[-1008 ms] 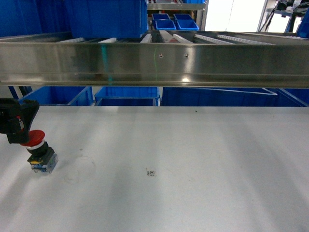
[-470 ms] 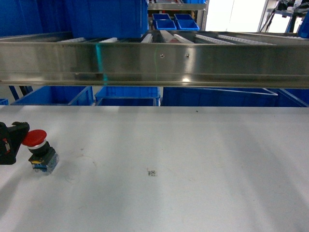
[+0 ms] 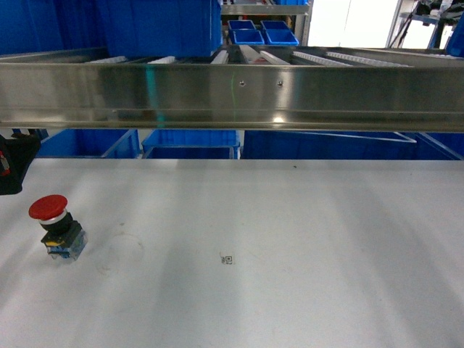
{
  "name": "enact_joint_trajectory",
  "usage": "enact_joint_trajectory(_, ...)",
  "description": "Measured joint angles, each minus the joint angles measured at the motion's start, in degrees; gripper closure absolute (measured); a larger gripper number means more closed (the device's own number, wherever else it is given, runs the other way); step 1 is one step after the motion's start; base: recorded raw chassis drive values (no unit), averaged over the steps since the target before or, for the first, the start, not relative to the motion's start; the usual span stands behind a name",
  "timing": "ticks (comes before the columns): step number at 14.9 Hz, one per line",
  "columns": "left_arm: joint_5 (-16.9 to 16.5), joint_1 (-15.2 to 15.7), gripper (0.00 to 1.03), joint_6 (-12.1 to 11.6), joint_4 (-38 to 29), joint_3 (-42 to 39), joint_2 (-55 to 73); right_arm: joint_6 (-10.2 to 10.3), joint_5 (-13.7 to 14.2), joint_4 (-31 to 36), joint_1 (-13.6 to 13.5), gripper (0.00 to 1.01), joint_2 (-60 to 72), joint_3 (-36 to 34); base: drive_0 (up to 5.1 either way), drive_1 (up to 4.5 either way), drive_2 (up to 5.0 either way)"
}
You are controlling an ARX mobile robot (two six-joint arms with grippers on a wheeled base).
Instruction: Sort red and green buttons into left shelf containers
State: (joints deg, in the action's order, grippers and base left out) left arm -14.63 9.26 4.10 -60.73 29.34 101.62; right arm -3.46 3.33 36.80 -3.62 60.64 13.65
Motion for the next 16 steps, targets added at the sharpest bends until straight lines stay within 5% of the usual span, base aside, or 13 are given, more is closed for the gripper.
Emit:
enact_joint_trajectory(2, 1.44, -1.64, 0.05, 0.5, -0.42, -0.11, -0.13, 0.0, -0.02, 0.02, -0.02, 0.75, 0.0, 0.0, 0.0, 0.0, 0.0)
enact_joint_trajectory(4, 4.37, -7.1, 0.05, 0.39, -0.46, 0.17, 0.26, 0.0, 0.02, 0.02, -0.02, 0.75, 0.0, -0.02, 0.0, 0.0, 0.0)
enact_joint_trajectory(8, 7.43, -13.62, 0.05, -3.32, -1.4, 1.68, 3.98, 0.0, 0.09, 0.02, 0.0, 0.75, 0.0, 0.0, 0.0, 0.0, 0.0)
enact_joint_trajectory(16, 7.87, -8.09, 0.05, -5.57, -3.69, 1.22, 8.72, 0.0, 0.09, 0.0, -0.02, 0.75, 0.0, 0.0, 0.0, 0.0, 0.0)
